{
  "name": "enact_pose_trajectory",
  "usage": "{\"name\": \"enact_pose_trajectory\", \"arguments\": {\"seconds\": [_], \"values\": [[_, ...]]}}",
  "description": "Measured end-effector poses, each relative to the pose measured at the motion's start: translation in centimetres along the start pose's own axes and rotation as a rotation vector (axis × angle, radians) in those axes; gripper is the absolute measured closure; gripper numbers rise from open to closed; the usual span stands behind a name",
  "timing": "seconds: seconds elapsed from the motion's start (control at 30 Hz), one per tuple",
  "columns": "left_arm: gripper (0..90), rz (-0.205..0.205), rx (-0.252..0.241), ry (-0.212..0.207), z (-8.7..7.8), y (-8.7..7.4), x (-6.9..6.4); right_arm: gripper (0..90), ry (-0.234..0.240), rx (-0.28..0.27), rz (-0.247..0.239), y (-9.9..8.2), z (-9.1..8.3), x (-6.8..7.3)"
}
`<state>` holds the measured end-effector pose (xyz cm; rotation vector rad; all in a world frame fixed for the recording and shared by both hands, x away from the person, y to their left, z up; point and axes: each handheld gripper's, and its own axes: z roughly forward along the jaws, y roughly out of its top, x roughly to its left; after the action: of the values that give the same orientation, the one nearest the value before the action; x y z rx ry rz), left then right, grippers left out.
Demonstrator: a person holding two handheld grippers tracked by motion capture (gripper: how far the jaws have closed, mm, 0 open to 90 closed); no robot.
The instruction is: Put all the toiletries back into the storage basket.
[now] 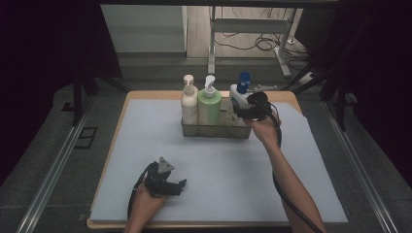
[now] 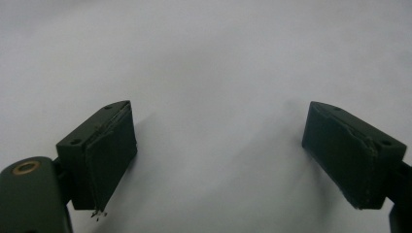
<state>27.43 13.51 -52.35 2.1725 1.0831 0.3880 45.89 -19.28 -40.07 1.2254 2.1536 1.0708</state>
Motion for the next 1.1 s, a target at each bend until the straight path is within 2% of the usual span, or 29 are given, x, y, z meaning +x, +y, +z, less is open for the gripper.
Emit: {"name": "enact_pose_trajectory", "arguments": {"seconds": [0.1,0.23,0.4,0.57,0.7,0.9,1.1], "values": [[12.1,0.000,0.000,0.000,0.0,0.0,0.0,38.5,0.011,-0.002,-0.006,-0.4,-0.4,-0.1],[12.1,0.000,0.001,0.000,0.0,0.0,0.0,42.2,0.022,-0.003,0.005,-0.9,-1.0,-0.3],[12.1,0.001,0.002,0.001,0.0,0.0,0.0,46.5,0.057,0.003,0.026,-1.9,-1.6,-0.8],[12.1,0.001,0.002,0.001,0.0,0.0,0.0,53.2,0.086,0.011,0.031,-2.9,-2.2,-1.3],[12.1,0.001,0.002,0.001,0.0,0.0,0.0,62.6,0.093,0.015,0.025,-3.5,-2.7,-1.6],[12.1,0.002,0.002,0.001,0.0,0.0,0.0,73.8,0.067,0.029,0.064,-4.1,-3.1,-2.6],[12.1,0.001,0.002,0.001,0.0,0.0,0.0,81.3,0.019,0.045,0.102,-3.8,-2.2,-3.2]]}}
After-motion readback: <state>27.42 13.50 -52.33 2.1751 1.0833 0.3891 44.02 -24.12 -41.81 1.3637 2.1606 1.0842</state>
